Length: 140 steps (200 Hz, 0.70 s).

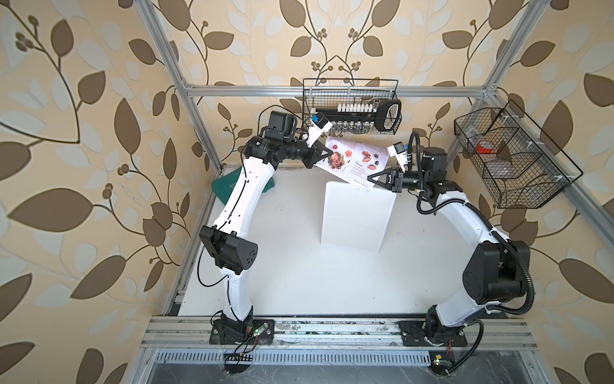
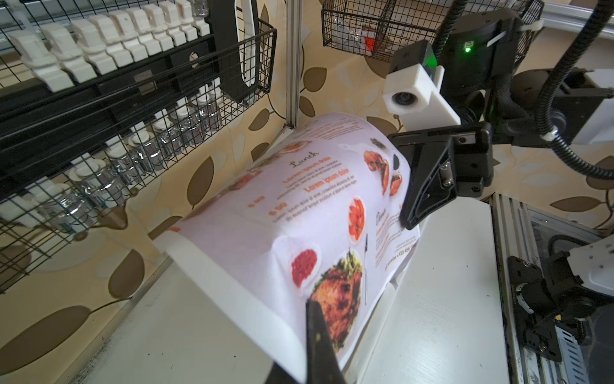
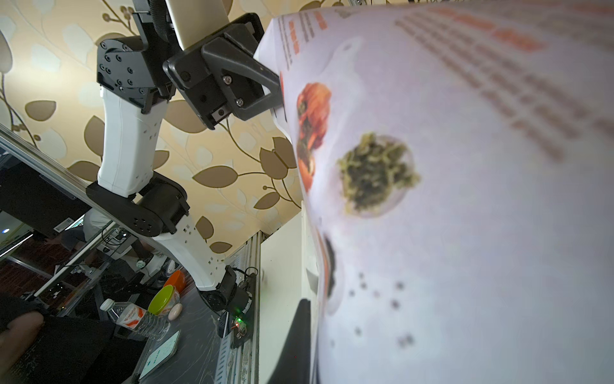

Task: Insert the menus into the narrow rack
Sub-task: Insert the menu into the narrow rack.

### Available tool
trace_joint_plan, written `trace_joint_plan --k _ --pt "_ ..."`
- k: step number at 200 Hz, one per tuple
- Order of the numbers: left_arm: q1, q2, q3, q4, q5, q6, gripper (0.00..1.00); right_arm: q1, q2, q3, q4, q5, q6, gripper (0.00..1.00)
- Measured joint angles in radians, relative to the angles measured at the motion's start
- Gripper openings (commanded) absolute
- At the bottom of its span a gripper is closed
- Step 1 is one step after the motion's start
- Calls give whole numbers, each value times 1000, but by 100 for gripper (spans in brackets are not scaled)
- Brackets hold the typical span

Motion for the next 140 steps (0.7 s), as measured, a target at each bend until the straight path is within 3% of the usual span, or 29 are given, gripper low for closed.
trace_joint_plan --k 106,140 --pt "-13 -21 -98 2 22 -13 0 -9 0 10 30 -8 37 19" --pt "-13 -48 -119 9 22 -15 0 -9 0 16 86 -16 83 10"
